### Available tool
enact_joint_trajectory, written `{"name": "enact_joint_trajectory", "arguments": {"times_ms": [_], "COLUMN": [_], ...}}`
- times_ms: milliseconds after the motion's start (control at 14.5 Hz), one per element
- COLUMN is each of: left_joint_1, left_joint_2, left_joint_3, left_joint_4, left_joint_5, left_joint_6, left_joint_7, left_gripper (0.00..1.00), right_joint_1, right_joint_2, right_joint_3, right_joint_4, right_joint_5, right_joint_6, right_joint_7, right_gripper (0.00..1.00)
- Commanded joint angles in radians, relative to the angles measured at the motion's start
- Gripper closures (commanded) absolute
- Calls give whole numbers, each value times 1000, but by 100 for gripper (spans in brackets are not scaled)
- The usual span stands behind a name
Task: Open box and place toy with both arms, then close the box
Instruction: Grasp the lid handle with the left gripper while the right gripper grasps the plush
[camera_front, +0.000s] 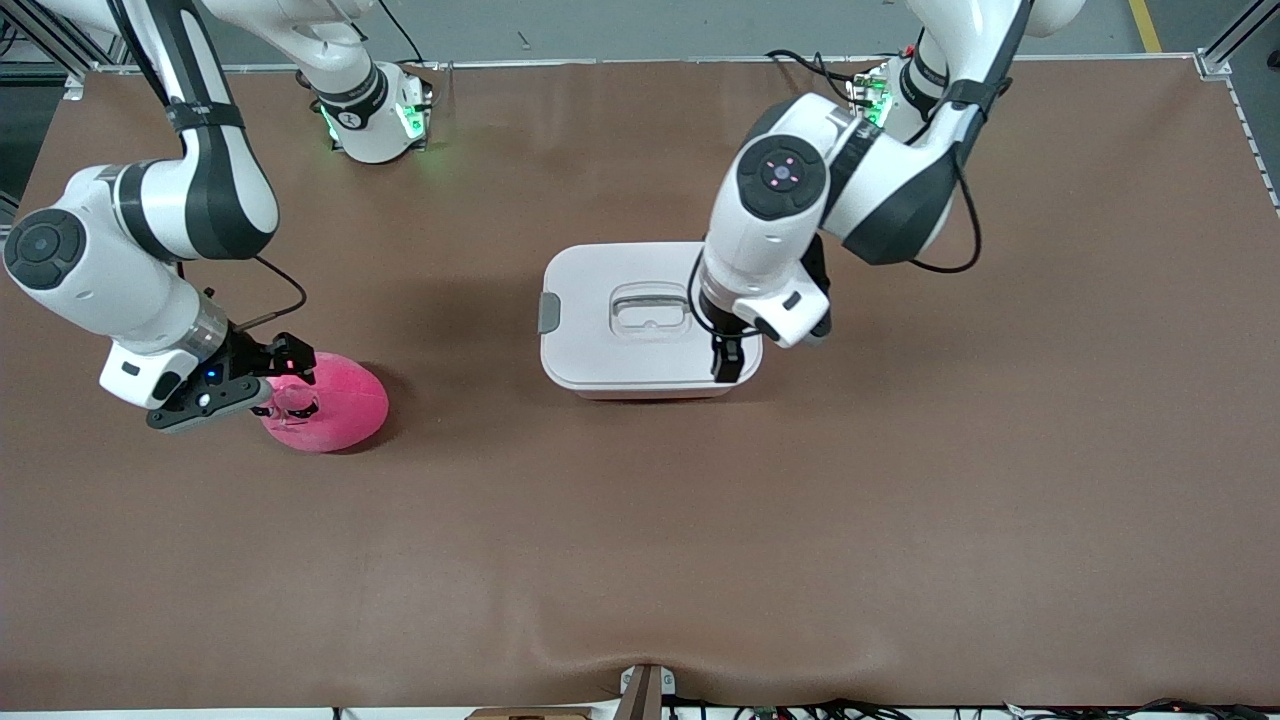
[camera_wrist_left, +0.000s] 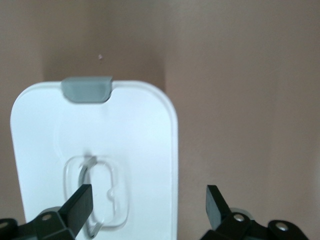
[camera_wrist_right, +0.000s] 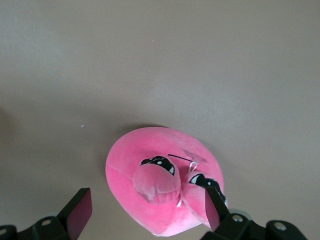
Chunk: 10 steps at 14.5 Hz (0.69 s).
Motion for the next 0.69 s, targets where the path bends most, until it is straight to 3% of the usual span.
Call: {"name": "enact_joint_trajectory", "arguments": {"times_ms": [0,619], "left_joint_1": [-30,-104], "left_joint_2": [13,88], "left_joint_3": [5,7], "left_joint_4": [20,16], "left_joint_5": [13,23], "left_joint_6": [3,54], "left_joint_7": [-53,-120], "left_gripper": [0,0], "right_joint_1": [-3,1], "right_joint_2": [-32,23], "right_joint_3": [-1,-1], "right_joint_4": [-30,-38], "right_joint_5": [0,0], "right_joint_6": [26,47], "right_joint_7": [-47,-108], "right_gripper": [0,0]}}
